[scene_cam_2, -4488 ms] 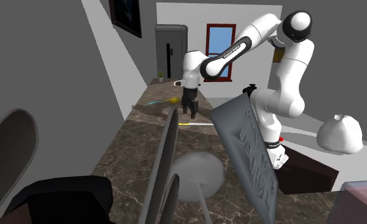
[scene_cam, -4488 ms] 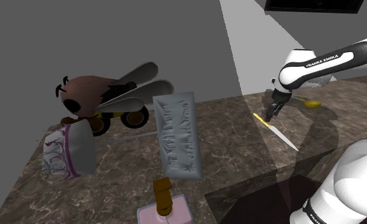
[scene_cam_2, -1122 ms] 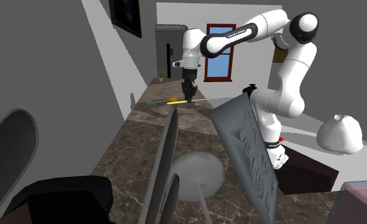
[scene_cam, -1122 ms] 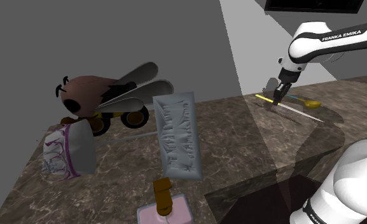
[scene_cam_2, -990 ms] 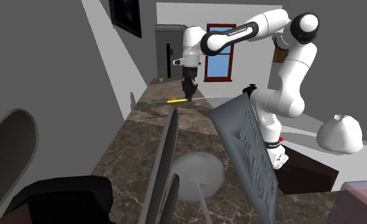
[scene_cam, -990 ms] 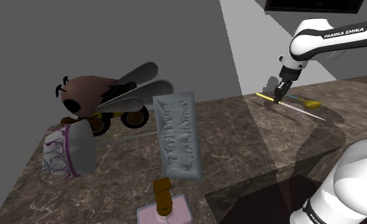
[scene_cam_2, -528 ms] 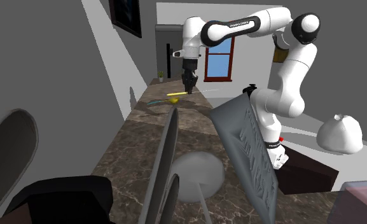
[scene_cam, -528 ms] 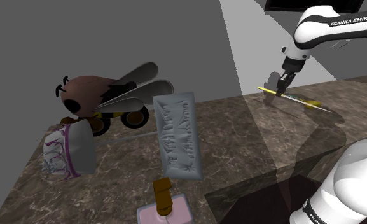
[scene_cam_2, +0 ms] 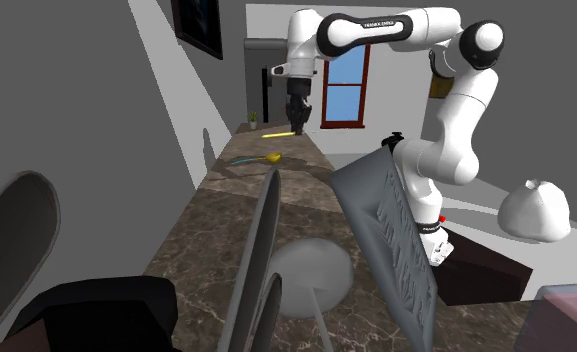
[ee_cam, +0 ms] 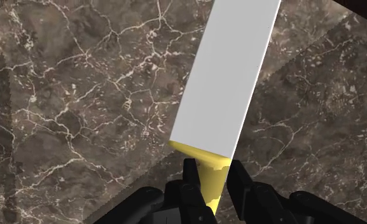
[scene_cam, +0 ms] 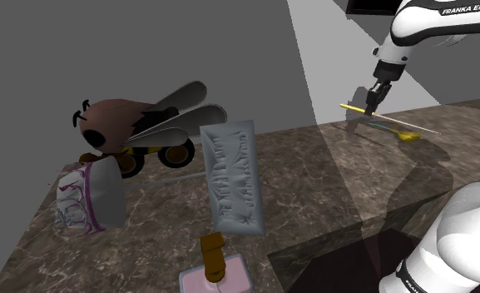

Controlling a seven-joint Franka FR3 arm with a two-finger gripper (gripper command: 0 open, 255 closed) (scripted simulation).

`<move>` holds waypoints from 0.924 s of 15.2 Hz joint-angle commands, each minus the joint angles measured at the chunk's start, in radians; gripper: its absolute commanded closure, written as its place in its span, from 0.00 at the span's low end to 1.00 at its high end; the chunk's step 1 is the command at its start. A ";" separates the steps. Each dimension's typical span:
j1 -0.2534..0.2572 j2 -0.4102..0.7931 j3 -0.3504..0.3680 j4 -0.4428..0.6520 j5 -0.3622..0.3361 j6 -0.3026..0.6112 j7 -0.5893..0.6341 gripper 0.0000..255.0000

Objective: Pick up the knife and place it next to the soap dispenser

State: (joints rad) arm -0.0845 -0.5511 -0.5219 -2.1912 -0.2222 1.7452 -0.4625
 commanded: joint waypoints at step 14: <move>0.020 0.043 0.021 0.227 0.031 -0.186 -0.011 1.00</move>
State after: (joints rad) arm -0.0661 -0.5129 -0.5002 -1.9809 -0.1937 1.5708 -0.4713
